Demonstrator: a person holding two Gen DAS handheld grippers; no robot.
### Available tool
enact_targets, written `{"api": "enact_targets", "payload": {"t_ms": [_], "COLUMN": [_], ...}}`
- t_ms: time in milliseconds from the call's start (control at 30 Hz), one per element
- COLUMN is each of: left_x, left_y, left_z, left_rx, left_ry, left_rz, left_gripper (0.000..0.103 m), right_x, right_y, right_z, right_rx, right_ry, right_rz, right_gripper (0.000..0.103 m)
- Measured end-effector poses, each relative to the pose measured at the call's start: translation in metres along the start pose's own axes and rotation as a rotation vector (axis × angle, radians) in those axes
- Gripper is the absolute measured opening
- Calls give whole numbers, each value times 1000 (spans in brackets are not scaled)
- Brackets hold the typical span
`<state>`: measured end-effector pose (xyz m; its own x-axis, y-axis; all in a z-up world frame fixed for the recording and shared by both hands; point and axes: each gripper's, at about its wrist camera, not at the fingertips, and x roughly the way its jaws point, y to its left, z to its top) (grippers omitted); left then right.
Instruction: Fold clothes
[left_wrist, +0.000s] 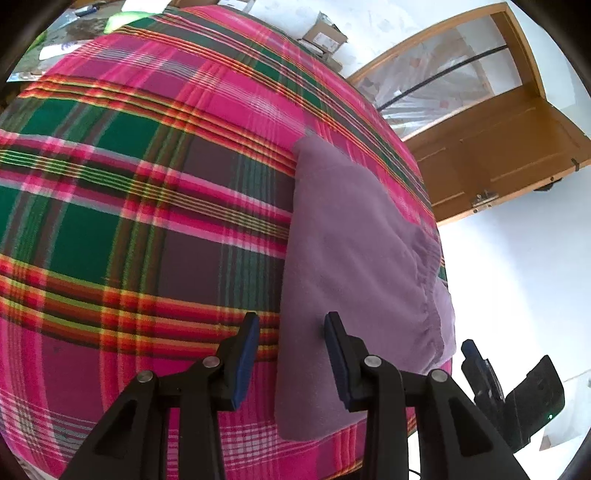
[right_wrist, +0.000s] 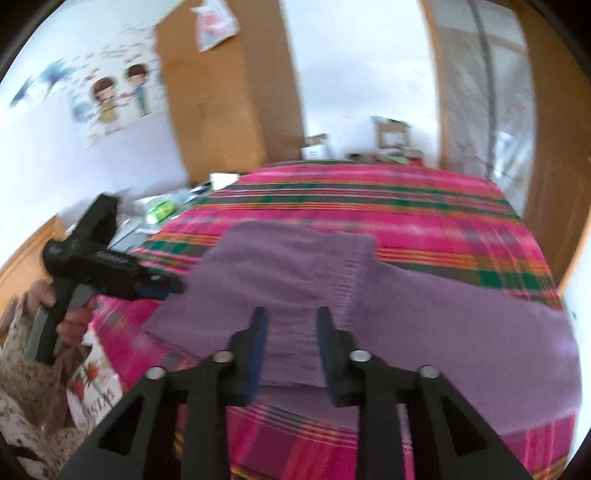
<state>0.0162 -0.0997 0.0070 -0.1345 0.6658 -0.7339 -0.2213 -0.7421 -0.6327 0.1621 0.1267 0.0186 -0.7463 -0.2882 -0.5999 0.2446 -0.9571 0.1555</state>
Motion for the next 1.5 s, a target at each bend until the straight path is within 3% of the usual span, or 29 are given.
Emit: {"api": "enact_targets", "payload": {"t_ms": [67, 200, 367, 467, 600, 833, 1000, 1200, 1300, 1433, 1500], "left_x": [0, 2, 4, 1, -3, -6, -7, -7, -9, -14, -12], "left_y": [2, 4, 6, 8, 7, 2, 0, 6, 11, 18, 21], "left_z": [0, -1, 4, 11, 16, 20, 21, 22, 23, 27, 32], "left_rx": [-3, 0, -4, -28, -42, -68, -93, -108, -113, -125, -138], "left_ry": [17, 68, 97, 104, 119, 135, 144, 141, 128, 73, 56], "left_rz": [-16, -58, -95, -130, -176, -226, -251, -260, -252, -228, -217], "left_gripper": [37, 37, 37, 37, 37, 37, 37, 37, 37, 43, 44], "right_x": [0, 30, 59, 65, 68, 79, 87, 97, 99, 102, 100], "right_y": [12, 43, 73, 86, 98, 115, 127, 123, 119, 115, 111], "right_z": [4, 4, 0, -2, -3, -7, -8, -3, -3, -2, -3], "right_rx": [-54, -190, -304, -361, -411, -460, -503, -445, -430, -412, -406], "right_ry": [-14, 41, 94, 98, 90, 88, 61, 61, 58, 56, 60], "right_rz": [1, 17, 69, 46, 32, -64, -199, -244, -259, -278, -281], "right_gripper": [33, 36, 48, 60, 62, 62, 62, 62, 57, 30, 26]}}
